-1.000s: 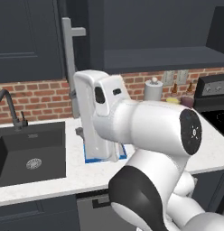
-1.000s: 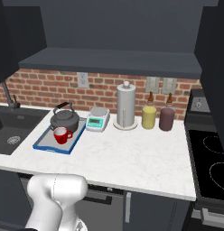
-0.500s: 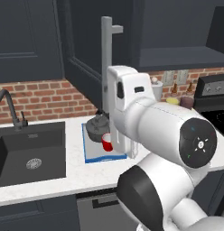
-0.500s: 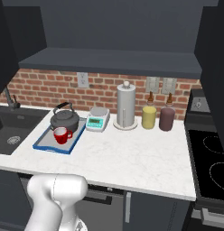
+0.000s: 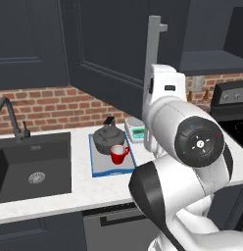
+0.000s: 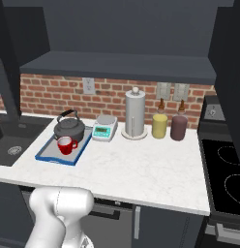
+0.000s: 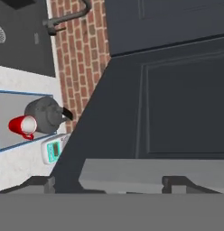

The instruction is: Pick the kettle from the counter and place it on the tray. Then pick the mug from the cabinet and place it on the tray. Then close the cabinet doors.

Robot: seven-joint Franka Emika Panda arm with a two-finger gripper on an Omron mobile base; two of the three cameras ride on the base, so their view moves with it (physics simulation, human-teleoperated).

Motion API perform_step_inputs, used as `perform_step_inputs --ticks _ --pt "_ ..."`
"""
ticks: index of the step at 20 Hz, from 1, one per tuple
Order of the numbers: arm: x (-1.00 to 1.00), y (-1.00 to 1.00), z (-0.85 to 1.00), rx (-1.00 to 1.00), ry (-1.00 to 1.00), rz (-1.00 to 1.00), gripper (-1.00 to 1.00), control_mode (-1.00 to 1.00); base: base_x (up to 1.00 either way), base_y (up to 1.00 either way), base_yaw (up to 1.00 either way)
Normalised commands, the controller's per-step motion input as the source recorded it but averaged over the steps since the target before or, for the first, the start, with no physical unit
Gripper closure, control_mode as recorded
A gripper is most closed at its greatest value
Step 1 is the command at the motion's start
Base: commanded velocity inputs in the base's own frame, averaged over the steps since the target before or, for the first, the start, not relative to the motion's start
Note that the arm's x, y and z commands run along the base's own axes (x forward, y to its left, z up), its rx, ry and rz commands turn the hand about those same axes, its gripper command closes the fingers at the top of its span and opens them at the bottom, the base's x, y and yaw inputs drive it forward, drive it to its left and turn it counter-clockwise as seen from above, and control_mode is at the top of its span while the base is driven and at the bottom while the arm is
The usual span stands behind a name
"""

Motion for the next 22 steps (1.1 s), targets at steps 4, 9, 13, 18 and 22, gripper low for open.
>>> perform_step_inputs --ticks 4,9,13,18,22 --pt "0.65 -0.62 -0.13 0.00 0.04 -0.21 -1.00 -1.00 0.00 0.00 0.00" --pt "0.83 -0.49 -0.16 0.00 0.05 -0.14 -1.00 -1.00 0.00 0.00 0.00" --pt "0.88 -0.44 -0.21 0.00 0.06 -0.09 -1.00 -1.00 0.00 0.00 0.00" --pt "0.92 -0.41 -0.25 0.00 0.03 -0.04 -1.00 -1.00 0.00 0.00 0.00" --pt "0.95 -0.29 -0.26 0.00 0.00 0.00 -1.00 -1.00 0.00 0.00 0.00"
